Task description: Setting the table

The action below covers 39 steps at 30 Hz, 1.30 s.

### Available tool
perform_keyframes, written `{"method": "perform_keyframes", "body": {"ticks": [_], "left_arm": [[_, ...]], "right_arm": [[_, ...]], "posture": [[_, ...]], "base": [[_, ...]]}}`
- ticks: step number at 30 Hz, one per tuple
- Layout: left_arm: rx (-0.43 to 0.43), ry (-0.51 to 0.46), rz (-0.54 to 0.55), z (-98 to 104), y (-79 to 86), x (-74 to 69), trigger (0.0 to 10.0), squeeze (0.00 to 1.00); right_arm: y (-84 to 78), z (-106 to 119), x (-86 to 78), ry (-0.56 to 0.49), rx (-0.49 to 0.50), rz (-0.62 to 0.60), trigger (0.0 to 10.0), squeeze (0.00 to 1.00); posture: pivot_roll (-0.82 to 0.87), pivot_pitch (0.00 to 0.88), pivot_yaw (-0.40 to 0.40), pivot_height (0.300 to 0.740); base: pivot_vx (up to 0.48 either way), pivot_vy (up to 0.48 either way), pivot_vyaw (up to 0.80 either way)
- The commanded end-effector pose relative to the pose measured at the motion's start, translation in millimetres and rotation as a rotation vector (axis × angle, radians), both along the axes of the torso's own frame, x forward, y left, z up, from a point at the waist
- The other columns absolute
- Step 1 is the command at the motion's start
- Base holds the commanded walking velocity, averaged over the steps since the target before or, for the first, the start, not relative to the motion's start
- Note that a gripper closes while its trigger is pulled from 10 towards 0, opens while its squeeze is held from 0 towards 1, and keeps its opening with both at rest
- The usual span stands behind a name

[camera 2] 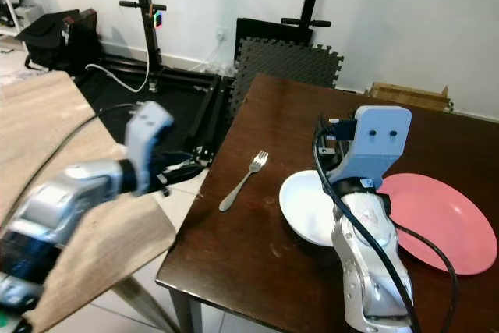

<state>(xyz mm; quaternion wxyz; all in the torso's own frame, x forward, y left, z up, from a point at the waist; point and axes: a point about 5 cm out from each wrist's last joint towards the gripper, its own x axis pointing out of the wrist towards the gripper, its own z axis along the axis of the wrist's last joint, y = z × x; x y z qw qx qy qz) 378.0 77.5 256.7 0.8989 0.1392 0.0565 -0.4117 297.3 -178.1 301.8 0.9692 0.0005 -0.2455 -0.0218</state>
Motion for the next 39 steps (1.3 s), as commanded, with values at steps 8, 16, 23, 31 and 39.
{"method": "perform_keyframes", "body": {"ticks": [8,16,23,31,39], "left_arm": [[0.135,0.013,-0.022,-11.8,-34.7,12.5,10.0,0.0],[0.14,-0.004,0.06,-12.0,-52.2,23.1,10.0,0.0],[0.111,-0.006,0.068,-8.0,-64.8,23.4,10.0,0.0],[0.082,0.007,0.073,-12.7,-71.1,22.5,10.0,0.0],[0.093,-0.004,0.08,-20.5,-74.9,21.1,10.0,0.0]], "right_arm": [[21.2,11.9,14.3,0.008,0.027,0.122,10.0,0.0],[30.8,12.6,12.0,0.011,0.035,0.144,10.0,0.0],[47.0,14.5,7.4,0.004,-0.034,0.191,10.0,0.0],[47.1,-7.2,0.9,0.105,-0.135,0.197,10.0,0.0],[23.0,-41.5,-8.4,0.383,-0.317,0.226,10.0,0.0]], "posture": [[0.01,0.181,0.158,0.74],[0.0,0.222,0.185,0.74],[-0.02,0.266,0.19,0.74],[-0.06,0.296,0.192,0.74],[-0.11,0.318,0.193,0.74]], "base": [[0.0,0.0,0.0],[0.0,0.0,0.0],[0.0,0.0,0.0],[0.0,0.0,0.0],[0.0,0.0,0.0]]}}
